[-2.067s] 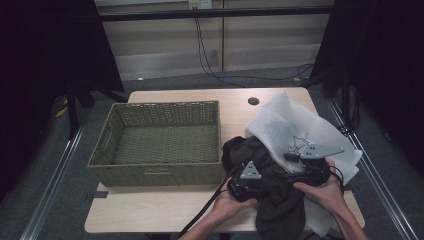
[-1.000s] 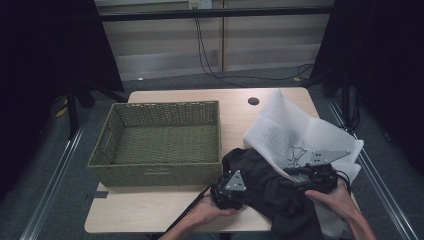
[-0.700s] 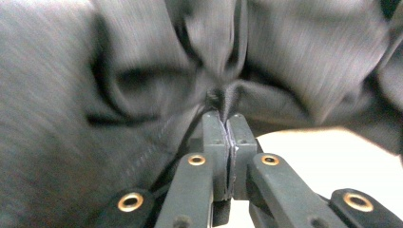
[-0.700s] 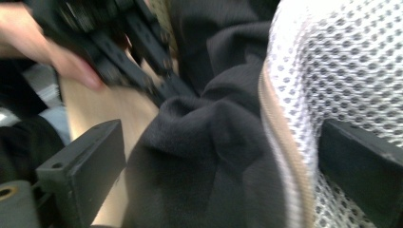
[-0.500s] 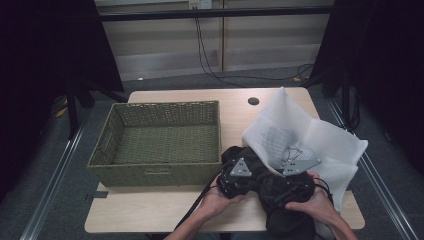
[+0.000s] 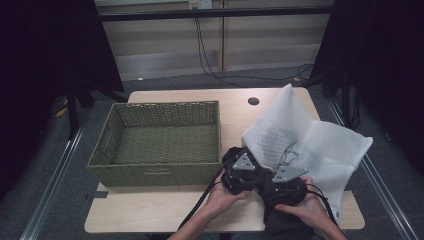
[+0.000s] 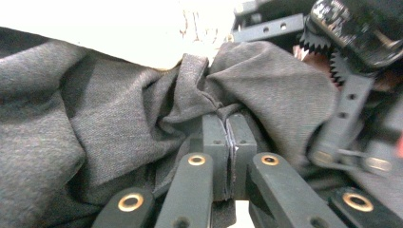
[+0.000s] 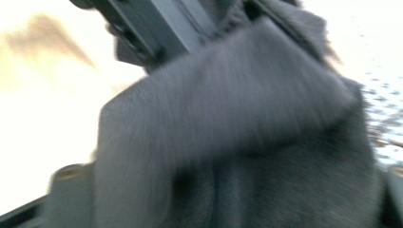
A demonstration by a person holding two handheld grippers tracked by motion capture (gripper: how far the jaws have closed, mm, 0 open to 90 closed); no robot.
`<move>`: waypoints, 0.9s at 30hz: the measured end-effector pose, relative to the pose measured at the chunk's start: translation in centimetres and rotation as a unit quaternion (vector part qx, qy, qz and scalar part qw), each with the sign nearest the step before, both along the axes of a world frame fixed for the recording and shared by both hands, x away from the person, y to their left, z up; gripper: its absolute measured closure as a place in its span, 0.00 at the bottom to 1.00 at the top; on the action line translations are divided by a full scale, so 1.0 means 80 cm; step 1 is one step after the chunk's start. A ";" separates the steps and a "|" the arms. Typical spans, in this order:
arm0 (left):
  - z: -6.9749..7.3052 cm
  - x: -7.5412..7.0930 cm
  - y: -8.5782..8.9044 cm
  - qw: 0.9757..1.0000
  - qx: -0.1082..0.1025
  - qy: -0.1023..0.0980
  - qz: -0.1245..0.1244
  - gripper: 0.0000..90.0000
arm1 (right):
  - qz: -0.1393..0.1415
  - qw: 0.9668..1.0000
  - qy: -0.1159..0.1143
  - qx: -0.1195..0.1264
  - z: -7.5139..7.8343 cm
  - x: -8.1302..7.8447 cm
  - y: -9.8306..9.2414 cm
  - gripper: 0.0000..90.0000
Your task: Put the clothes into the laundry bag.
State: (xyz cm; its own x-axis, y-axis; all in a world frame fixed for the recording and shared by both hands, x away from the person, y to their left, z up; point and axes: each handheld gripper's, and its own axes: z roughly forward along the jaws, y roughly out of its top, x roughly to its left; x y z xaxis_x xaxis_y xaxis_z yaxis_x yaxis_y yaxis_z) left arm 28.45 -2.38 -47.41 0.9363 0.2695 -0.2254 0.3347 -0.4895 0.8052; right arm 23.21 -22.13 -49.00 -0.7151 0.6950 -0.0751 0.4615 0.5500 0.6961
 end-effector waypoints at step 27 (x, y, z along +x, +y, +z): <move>0.023 -0.022 0.091 0.998 -0.043 -0.040 -0.023 0.82 | -0.009 0.986 -0.011 0.168 0.071 0.012 -0.068 0.71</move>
